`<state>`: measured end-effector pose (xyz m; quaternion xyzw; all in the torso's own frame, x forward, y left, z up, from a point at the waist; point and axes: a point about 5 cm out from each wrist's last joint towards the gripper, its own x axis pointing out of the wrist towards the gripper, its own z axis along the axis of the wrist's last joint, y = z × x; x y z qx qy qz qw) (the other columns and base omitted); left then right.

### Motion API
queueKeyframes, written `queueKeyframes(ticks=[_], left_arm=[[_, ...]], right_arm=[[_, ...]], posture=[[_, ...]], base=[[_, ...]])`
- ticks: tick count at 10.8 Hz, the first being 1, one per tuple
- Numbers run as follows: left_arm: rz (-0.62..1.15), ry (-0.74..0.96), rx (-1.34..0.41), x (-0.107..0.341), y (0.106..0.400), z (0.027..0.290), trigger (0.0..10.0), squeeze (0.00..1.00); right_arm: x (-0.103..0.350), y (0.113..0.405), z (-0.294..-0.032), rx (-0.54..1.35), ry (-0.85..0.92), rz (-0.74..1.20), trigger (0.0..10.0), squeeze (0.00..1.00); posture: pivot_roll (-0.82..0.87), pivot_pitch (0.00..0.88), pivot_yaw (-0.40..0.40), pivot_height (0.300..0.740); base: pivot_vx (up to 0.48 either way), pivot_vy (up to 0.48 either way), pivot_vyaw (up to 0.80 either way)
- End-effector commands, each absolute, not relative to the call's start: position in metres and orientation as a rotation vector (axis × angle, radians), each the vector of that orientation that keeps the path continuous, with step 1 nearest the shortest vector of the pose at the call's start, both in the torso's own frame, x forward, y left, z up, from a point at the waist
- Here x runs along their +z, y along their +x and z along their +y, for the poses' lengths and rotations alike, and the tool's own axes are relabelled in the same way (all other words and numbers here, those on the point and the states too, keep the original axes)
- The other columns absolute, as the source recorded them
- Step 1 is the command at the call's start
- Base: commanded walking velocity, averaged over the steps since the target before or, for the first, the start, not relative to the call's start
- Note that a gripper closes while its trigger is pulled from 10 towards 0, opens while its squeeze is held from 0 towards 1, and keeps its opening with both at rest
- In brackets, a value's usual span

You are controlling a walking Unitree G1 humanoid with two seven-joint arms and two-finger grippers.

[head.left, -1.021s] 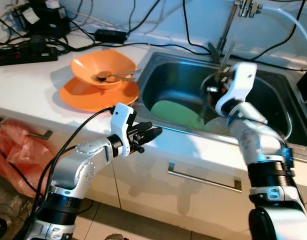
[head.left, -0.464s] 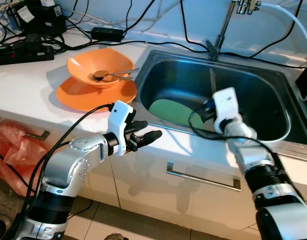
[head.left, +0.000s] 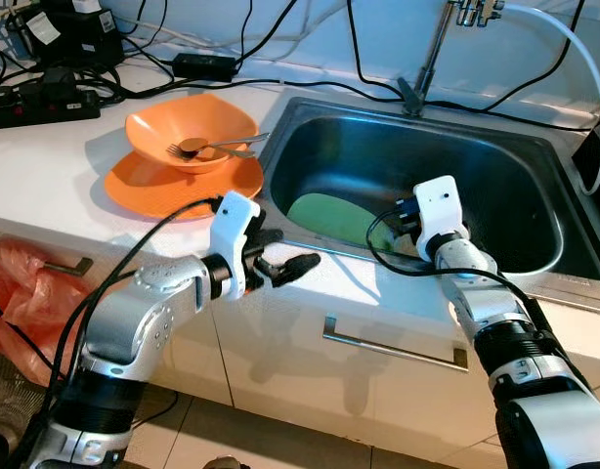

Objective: Kitchen organization

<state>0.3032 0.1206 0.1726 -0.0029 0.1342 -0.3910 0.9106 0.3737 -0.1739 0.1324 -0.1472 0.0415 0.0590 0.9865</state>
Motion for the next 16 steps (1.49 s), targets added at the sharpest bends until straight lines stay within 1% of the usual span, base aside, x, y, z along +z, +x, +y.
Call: queueKeyframes(ticks=[1,2,3,4,5,6,7,8,9,10,11,13,15,16], left_arm=[[0.21,0.001,-0.753,0.184,0.311,0.124,10.0,1.0],[0.192,-0.002,-0.736,0.187,0.314,0.124,10.0,1.0],[0.109,-0.059,-0.635,0.198,0.326,0.133,10.0,1.0],[0.07,-0.093,-0.556,0.201,0.334,0.139,10.0,1.0],[0.061,-0.101,-0.532,0.202,0.336,0.141,10.0,1.0],[0.045,-0.207,-0.432,0.201,0.342,0.147,10.0,1.0],[0.042,-0.249,-0.398,0.199,0.344,0.149,10.0,1.0],[0.045,-0.281,-0.387,0.198,0.345,0.149,10.0,1.0],[0.051,-0.369,-0.356,0.195,0.35,0.147,10.0,0.99],[0.059,-0.42,-0.354,0.194,0.352,0.144,10.0,0.17],[0.066,-0.482,-0.351,0.194,0.354,0.142,10.0,0.0],[0.075,-0.759,-0.32,0.195,0.364,0.141,10.0,0.0],[0.047,-0.872,-0.313,0.2,0.369,0.142,10.0,0.0],[0.039,-0.962,-0.306,0.203,0.373,0.144,10.0,0.0]], right_arm=[[0.148,0.377,-0.176,0.116,-0.285,0.007,10.0,1.0],[0.151,0.377,-0.174,0.126,-0.28,-0.013,10.0,1.0],[0.173,0.376,-0.16,0.197,-0.147,-0.09,10.0,1.0],[0.189,0.37,-0.142,0.316,-0.051,-0.145,10.0,1.0],[0.193,0.367,-0.137,0.358,-0.027,-0.161,10.0,1.0],[0.212,0.349,-0.117,0.557,0.043,-0.219,10.0,0.65],[0.223,0.337,-0.108,0.674,0.096,-0.242,10.0,0.65],[0.227,0.33,-0.105,0.724,0.098,-0.244,10.0,0.0],[0.231,0.313,-0.098,0.849,0.074,-0.23,10.0,0.0],[0.228,0.31,-0.098,0.858,0.06,-0.212,10.0,0.0],[0.228,0.306,-0.099,0.864,0.059,-0.196,10.0,0.0],[0.231,0.297,-0.099,0.895,0.054,-0.172,10.0,0.0],[0.231,0.292,-0.1,0.903,0.046,-0.158,10.0,0.0],[0.231,0.291,-0.101,0.9,0.042,-0.146,10.0,0.0]], posture=[[0.13,0.055,-0.037,0.74],[0.13,0.055,-0.037,0.74],[0.13,0.05,-0.035,0.74],[0.13,0.049,-0.036,0.74],[0.13,0.049,-0.036,0.74],[0.12,0.048,-0.034,0.74],[0.11,0.049,-0.032,0.74],[0.11,0.049,-0.032,0.74],[0.1,0.051,-0.032,0.74],[0.1,0.055,-0.031,0.74],[0.09,0.058,-0.032,0.74],[0.07,0.065,-0.031,0.74],[0.06,0.068,-0.031,0.74],[0.05,0.07,-0.031,0.74]], base=[[0.0,0.0,0.0],[0.0,0.0,0.0],[0.0,0.0,0.0],[0.0,0.0,0.0],[0.0,0.0,0.0],[0.0,0.0,0.0],[0.0,0.0,0.0],[0.0,0.0,0.0],[0.0,0.0,0.0],[0.0,0.0,0.0],[0.0,0.0,0.0],[0.0,0.0,0.0],[0.0,0.0,0.0],[0.0,0.0,0.0]])
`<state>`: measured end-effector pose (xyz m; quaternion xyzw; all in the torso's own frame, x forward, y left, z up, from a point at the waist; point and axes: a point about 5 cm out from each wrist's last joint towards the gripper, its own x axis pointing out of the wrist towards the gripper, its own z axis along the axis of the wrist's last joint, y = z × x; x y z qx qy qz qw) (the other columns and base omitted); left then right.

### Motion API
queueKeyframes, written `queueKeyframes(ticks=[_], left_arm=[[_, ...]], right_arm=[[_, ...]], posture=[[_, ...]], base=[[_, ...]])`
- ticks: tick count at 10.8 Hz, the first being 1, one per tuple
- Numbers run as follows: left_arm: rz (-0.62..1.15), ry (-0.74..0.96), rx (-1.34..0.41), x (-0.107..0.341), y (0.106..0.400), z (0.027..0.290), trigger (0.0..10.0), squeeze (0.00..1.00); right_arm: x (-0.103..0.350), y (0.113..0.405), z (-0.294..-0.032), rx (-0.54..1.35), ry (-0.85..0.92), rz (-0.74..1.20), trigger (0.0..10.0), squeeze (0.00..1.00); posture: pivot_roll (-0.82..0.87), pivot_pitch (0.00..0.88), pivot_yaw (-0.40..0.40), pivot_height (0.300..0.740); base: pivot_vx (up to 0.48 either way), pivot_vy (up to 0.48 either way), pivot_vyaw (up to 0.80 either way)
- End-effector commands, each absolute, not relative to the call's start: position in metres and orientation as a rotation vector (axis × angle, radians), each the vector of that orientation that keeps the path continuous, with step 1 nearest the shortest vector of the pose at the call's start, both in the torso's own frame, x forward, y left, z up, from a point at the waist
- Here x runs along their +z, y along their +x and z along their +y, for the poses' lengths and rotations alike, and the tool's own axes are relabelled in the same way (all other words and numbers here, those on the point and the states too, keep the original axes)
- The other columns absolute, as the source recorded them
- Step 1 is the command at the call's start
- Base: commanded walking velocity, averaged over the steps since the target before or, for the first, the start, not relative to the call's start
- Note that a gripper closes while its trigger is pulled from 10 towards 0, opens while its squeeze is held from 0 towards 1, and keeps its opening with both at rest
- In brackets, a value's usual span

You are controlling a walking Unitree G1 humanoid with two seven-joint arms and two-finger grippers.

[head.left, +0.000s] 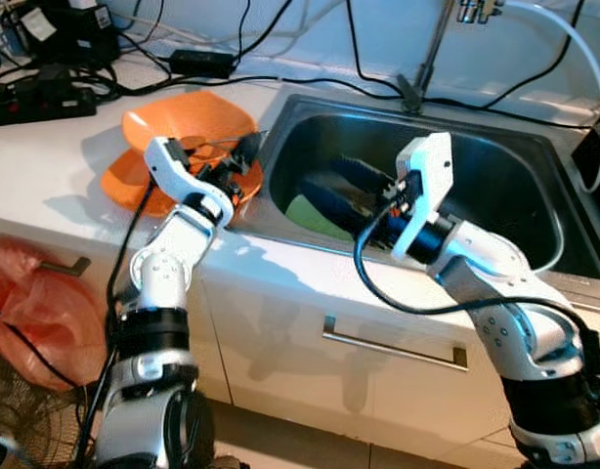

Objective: Kitchen organization

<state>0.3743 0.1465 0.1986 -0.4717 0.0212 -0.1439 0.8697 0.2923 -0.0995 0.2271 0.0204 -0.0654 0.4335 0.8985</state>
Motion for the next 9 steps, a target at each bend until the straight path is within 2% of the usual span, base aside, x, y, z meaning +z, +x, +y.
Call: queueKeyframes(ticks=[1,5,6,7,8,9], left_arm=[[0.052,-1.033,-0.289,0.2,0.379,0.146,10.0,0.0],[0.08,-1.208,-0.259,0.2,0.393,0.146,10.0,0.0],[0.086,-1.244,-0.244,0.201,0.397,0.145,9.5,0.0],[0.088,-1.242,-0.251,0.203,0.399,0.145,3.6,0.0],[0.08,-1.257,-0.249,0.205,0.401,0.148,0.0,0.0],[0.079,-1.265,-0.242,0.205,0.402,0.151,0.0,0.0]], right_arm=[[0.232,0.289,-0.102,0.899,0.041,-0.141,10.0,0.0],[0.233,0.285,-0.103,0.903,0.035,-0.128,10.0,0.0],[0.234,0.284,-0.102,0.92,0.041,-0.126,10.0,0.0],[0.234,0.281,-0.102,0.938,0.034,-0.118,10.0,0.0],[0.233,0.279,-0.103,0.952,0.026,-0.107,10.0,0.0],[0.233,0.279,-0.103,0.952,0.026,-0.105,10.0,0.0]], posture=[[0.04,0.074,-0.033,0.74],[0.03,0.082,-0.038,0.74],[0.03,0.084,-0.035,0.74],[0.02,0.086,-0.034,0.74],[0.02,0.089,-0.034,0.74],[0.02,0.089,-0.034,0.74]], base=[[0.0,0.0,0.0],[0.0,0.0,0.0],[0.0,0.0,0.0],[0.0,0.0,0.0],[0.0,0.0,0.0],[0.0,0.0,0.0]])
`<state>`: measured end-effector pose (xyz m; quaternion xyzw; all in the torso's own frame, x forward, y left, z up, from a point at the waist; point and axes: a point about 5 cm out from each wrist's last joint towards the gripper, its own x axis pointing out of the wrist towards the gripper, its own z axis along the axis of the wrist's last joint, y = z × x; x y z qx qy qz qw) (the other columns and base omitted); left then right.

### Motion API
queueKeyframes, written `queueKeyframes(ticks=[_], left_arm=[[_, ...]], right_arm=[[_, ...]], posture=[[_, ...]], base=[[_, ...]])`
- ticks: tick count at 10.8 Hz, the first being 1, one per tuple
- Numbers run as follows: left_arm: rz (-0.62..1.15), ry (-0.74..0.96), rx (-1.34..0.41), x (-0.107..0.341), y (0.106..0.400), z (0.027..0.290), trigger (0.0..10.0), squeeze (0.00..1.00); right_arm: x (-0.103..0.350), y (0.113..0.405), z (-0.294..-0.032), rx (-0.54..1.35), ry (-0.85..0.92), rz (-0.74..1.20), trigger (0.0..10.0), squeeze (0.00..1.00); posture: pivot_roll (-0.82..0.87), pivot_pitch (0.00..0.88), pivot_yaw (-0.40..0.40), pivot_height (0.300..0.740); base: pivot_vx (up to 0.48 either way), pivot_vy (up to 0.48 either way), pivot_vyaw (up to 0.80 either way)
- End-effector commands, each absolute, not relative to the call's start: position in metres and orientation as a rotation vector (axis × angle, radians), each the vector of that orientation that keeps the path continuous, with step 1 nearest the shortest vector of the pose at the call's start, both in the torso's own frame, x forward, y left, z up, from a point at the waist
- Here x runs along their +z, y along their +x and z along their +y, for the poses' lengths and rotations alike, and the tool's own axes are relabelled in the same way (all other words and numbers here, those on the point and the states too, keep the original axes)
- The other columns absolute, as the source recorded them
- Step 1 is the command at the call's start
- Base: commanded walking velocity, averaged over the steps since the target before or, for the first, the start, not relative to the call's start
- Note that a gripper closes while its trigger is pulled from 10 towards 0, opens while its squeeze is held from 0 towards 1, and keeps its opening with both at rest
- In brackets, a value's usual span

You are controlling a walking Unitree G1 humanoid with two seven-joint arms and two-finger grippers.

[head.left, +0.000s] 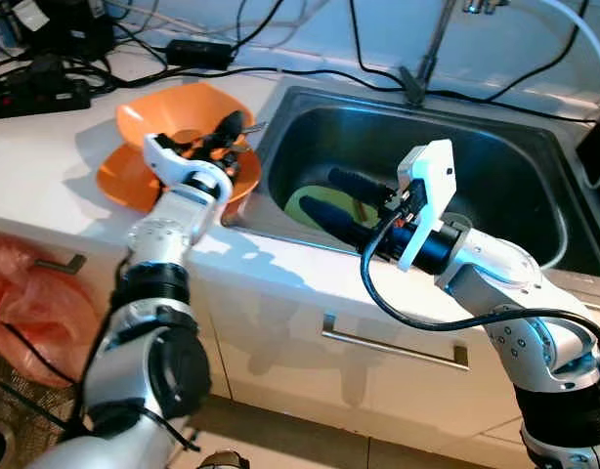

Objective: Kitchen organization

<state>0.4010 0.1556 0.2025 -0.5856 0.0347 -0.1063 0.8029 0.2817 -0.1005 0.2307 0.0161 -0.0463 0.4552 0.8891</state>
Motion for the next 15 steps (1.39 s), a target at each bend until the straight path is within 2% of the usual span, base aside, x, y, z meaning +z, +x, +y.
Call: queueKeyframes(ticks=[1,12,15], left_arm=[[0.079,-1.269,-0.238,0.205,0.403,0.153,0.0,0.0],[0.021,-1.3,-0.278,0.223,0.405,0.155,0.0,0.0],[0.025,-1.296,-0.346,0.227,0.398,0.143,0.0,0.0]], right_arm=[[0.233,0.279,-0.103,0.952,0.026,-0.102,10.0,0.0],[0.234,0.285,-0.102,0.949,0.017,-0.113,10.0,0.0],[0.234,0.287,-0.102,0.947,0.012,-0.115,10.0,0.0]], posture=[[0.02,0.088,-0.034,0.74],[0.04,0.065,-0.036,0.74],[0.04,0.058,-0.039,0.74]], base=[[0.0,0.0,0.0],[0.0,0.0,0.0],[0.0,0.0,0.0]])
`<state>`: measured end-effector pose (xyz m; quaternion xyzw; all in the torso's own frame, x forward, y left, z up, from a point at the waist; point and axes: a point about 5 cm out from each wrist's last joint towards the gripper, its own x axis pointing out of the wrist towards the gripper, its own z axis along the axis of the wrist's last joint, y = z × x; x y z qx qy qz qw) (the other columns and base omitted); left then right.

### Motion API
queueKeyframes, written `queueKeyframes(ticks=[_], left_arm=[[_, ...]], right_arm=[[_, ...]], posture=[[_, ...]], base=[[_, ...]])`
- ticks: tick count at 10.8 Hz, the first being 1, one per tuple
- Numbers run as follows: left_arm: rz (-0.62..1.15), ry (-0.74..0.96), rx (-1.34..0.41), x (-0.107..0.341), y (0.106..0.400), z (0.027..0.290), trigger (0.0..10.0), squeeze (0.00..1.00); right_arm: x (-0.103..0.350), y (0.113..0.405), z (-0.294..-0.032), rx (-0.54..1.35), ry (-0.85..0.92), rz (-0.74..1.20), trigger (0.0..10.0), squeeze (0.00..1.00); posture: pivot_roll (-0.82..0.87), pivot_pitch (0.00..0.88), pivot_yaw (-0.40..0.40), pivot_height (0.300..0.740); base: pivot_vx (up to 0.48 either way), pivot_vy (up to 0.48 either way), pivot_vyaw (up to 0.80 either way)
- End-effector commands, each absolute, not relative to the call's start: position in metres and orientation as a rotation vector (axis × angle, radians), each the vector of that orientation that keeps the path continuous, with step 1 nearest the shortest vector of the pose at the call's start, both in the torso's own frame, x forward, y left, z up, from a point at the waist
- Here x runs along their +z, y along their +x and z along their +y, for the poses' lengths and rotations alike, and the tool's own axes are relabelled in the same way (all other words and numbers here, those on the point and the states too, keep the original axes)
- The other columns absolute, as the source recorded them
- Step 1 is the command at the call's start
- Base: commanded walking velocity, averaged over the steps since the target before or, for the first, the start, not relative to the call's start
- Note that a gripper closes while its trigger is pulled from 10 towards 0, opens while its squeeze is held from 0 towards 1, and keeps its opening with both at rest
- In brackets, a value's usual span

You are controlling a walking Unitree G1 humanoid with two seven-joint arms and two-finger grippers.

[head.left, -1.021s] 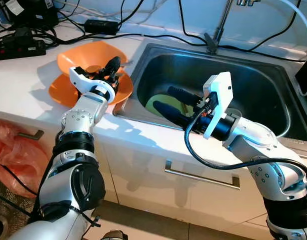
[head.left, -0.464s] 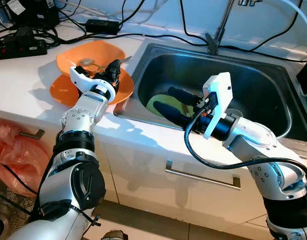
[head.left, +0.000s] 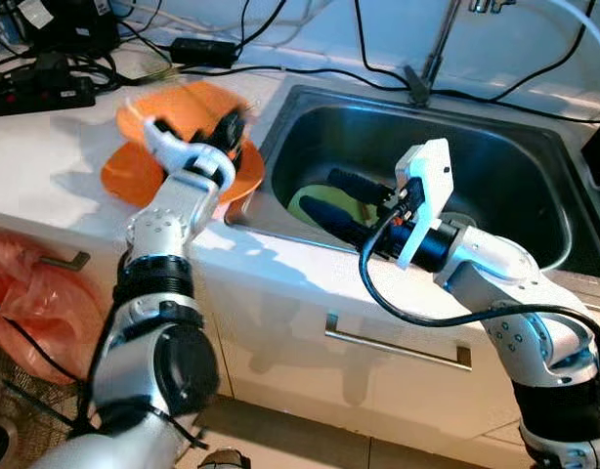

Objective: Kitchen organization

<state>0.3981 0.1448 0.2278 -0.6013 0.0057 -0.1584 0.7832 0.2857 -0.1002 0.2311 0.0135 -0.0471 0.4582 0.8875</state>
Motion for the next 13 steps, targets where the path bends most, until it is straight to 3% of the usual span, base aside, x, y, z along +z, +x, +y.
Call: queueKeyframes(ticks=[1,7,10,13], left_arm=[[0.032,-1.279,-0.354,0.225,0.395,0.142,0.0,0.0],[0.09,-1.051,-0.444,0.208,0.367,0.13,0.0,0.0],[0.155,-0.541,-0.742,0.203,0.341,0.105,0.0,0.0],[0.238,-0.431,-1.086,0.193,0.307,0.095,0.0,0.0]], right_arm=[[0.234,0.288,-0.102,0.946,0.012,-0.115,10.0,0.0],[0.236,0.294,-0.104,0.933,0.033,-0.131,10.0,0.0],[0.246,0.3,-0.11,0.899,0.191,-0.162,10.0,0.0],[0.252,0.304,-0.118,0.882,0.354,-0.169,10.0,0.0]], posture=[[0.05,0.057,-0.04,0.74],[0.06,0.051,-0.042,0.74],[0.06,0.048,-0.036,0.74],[0.06,0.043,-0.031,0.74]], base=[[0.0,0.0,0.0],[0.0,0.0,0.0],[0.0,0.0,0.0],[0.0,0.0,0.0]])
